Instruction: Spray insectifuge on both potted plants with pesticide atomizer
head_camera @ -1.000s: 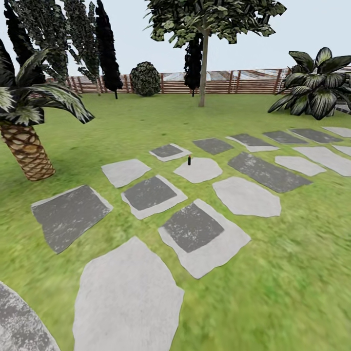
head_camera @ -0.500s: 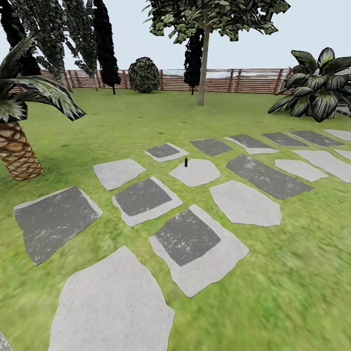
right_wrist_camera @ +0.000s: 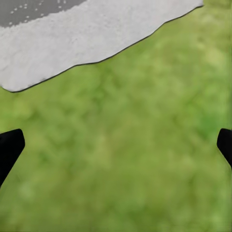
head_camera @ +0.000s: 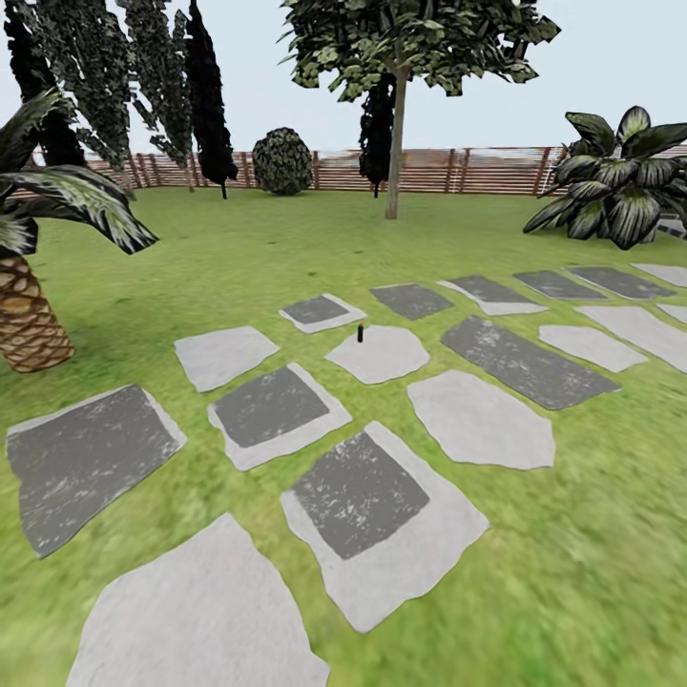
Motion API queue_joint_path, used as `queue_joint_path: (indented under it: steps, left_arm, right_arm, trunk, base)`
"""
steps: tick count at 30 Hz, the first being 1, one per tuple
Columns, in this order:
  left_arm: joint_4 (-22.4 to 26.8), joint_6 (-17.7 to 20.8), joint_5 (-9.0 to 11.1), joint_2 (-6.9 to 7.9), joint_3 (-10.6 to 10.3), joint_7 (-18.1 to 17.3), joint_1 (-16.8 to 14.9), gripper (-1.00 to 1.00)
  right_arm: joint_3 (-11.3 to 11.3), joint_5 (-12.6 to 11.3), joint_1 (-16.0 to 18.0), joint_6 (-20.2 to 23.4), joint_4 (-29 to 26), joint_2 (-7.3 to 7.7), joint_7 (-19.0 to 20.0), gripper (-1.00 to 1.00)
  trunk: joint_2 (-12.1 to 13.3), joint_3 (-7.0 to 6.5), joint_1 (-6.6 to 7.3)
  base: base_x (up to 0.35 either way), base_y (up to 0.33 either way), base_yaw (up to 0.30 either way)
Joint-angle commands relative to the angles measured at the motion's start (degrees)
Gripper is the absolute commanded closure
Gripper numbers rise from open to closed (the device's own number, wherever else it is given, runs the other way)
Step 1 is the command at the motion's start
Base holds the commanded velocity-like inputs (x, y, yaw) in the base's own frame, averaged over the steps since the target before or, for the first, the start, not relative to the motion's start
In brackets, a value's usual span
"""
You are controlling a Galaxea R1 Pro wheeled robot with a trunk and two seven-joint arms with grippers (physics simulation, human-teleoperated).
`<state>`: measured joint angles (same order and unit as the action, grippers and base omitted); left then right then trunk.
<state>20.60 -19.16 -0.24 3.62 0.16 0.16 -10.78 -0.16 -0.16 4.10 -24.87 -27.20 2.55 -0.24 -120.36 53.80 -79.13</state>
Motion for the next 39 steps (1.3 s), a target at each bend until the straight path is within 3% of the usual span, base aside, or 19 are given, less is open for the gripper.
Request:
queue_joint_path:
  steps: [1,39]
  left_arm:
    - [-0.04,-0.18,-0.03,0.01,0.01,0.02,-0.03,-1.00]
    - [-0.12,-0.24,0.02,0.07,0.10,0.10,-0.03,-1.00]
  right_arm:
    - [-0.01,-0.01,0.03,-0.17,0.04,0.00,-0.03,-1.00]
    - [0.03,0.17,0.03,-0.17,0.04,0.09,-0.04,-1.00]
  trunk:
    - [-0.01,0.05,-0.02]
    - [-0.01,0.05,-0.02]
  base:
    - [0.322,-0.083,0.000]
    - [0.323,-0.086,0.000]
